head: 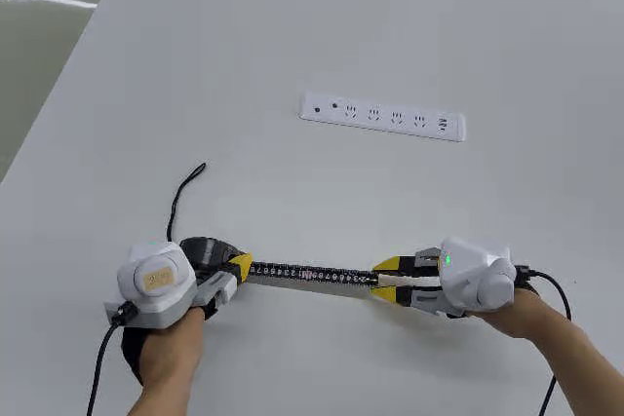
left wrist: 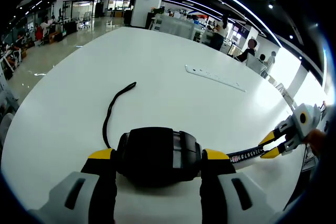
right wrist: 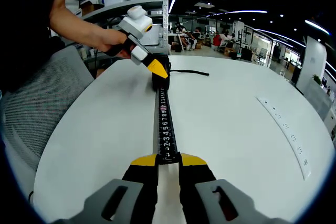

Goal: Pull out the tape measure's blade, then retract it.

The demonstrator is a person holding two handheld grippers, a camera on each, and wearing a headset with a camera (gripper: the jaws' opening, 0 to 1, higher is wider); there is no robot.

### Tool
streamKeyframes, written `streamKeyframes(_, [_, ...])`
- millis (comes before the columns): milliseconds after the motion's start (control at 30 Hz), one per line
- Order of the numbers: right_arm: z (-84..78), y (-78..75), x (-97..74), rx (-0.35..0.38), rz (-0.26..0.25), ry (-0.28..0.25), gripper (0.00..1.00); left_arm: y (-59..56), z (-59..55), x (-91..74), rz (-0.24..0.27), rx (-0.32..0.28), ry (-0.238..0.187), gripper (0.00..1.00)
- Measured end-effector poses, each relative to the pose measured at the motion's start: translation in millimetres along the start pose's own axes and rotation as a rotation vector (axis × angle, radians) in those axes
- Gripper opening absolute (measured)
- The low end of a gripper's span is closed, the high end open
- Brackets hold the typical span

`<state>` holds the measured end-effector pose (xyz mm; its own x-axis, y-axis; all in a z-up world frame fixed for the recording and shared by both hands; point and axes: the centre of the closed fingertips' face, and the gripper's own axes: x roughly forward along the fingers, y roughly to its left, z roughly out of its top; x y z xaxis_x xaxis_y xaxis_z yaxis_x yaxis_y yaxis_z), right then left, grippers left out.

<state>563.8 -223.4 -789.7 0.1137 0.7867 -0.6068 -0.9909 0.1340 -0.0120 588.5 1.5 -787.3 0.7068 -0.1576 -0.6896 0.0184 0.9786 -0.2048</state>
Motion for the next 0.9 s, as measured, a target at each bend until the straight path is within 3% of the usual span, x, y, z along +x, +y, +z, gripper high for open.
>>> streamKeyframes(900, [7.3, 0.6, 11.8, -0.006, 0.011, -0.008, 0.14, 0.4, 0.0, -0.5, -0.008, -0.006, 0.004, 0.61])
